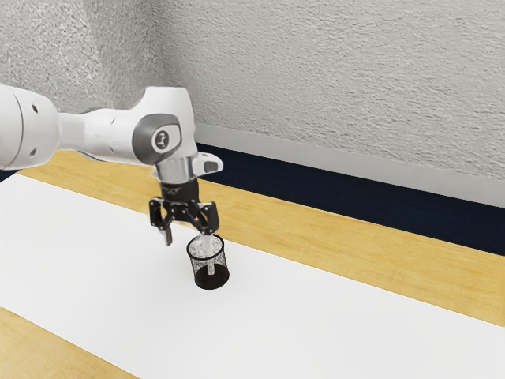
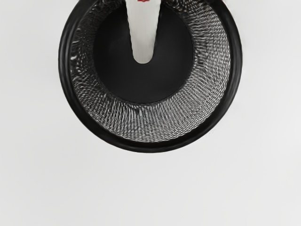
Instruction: Take the marker out of the pen holder and place it to the left of the pen holder.
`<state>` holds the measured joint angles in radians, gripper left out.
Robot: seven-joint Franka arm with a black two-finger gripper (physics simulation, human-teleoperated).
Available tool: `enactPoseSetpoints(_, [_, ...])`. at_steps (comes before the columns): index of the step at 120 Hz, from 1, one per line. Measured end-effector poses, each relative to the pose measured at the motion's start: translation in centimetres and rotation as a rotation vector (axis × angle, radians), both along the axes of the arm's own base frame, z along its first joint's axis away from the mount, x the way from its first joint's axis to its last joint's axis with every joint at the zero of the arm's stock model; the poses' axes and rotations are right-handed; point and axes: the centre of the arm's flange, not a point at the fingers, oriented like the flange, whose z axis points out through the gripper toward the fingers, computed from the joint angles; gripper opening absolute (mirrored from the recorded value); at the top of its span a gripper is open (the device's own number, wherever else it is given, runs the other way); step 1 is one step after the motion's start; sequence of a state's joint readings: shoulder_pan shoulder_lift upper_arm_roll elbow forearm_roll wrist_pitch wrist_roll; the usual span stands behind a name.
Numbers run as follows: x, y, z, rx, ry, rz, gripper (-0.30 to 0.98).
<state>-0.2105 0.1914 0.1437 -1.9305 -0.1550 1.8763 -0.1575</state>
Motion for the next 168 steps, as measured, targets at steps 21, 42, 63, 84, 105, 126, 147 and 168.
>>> enactPoseSetpoints(21, [1.8,-0.8,-0.8,0.036,0.003,0.033,0.66])
enactPoseSetpoints(42, [3.6,-0.3,-1.3,0.069,-0.007,0.063,0.66])
enactPoseSetpoints(63, [5.3,0.2,-1.7,0.087,-0.02,0.088,0.66])
enactPoseSetpoints(84, [7.3,0.9,-2.5,0.094,-0.036,0.082,0.66])
enactPoseSetpoints(105, [8.4,1.1,-2.8,0.083,-0.054,0.03,0.66])
enactPoseSetpoints(126, [8.8,1.7,-3.4,0.064,-0.056,-0.016,0.66])
enactPoseSetpoints(147, [8.8,0.9,-3.5,0.03,-0.073,-0.046,0.66])
enactPoseSetpoints(168, [8.3,0.9,-4.4,0.013,-0.054,-0.031,0.66])
